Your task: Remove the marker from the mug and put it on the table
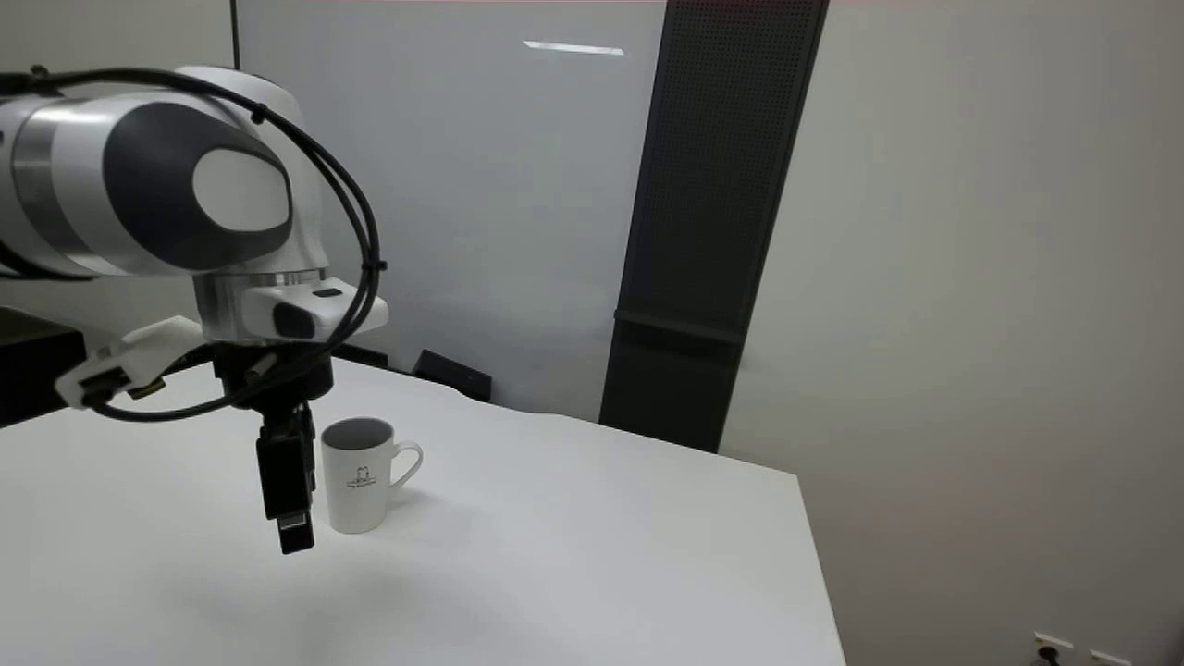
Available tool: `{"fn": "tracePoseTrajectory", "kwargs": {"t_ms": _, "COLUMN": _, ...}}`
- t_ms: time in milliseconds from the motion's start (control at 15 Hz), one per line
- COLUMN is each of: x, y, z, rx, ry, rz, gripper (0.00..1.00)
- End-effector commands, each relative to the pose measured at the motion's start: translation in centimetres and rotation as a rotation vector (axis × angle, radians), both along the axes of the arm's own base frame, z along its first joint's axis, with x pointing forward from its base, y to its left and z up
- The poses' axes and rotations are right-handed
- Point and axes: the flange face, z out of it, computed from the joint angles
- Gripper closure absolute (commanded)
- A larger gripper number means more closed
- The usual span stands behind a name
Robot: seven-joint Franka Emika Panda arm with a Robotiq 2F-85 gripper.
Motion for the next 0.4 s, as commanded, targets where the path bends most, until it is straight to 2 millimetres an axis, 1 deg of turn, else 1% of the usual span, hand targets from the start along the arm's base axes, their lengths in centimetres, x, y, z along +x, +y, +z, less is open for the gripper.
{"fn": "tracePoseTrajectory", "kwargs": {"t_ms": 0, "x": -1.9, "y": 0.4, "z": 1.6, "rx": 0.015, "ry": -0.12, "rz": -0.102, "gripper": 0.0}}
{"fn": "tracePoseTrajectory", "kwargs": {"t_ms": 67, "x": -2.1, "y": 0.4, "z": 1.9, "rx": 0.015, "ry": -0.144, "rz": -0.106, "gripper": 0.0}}
{"fn": "tracePoseTrajectory", "kwargs": {"t_ms": 133, "x": -0.8, "y": 0.3, "z": 1.0, "rx": 0.018, "ry": -0.089, "rz": -0.061, "gripper": 0.0}}
{"fn": "tracePoseTrajectory", "kwargs": {"t_ms": 333, "x": -1.1, "y": 0.3, "z": 1.0, "rx": 0.018, "ry": -0.091, "rz": -0.057, "gripper": 0.0}}
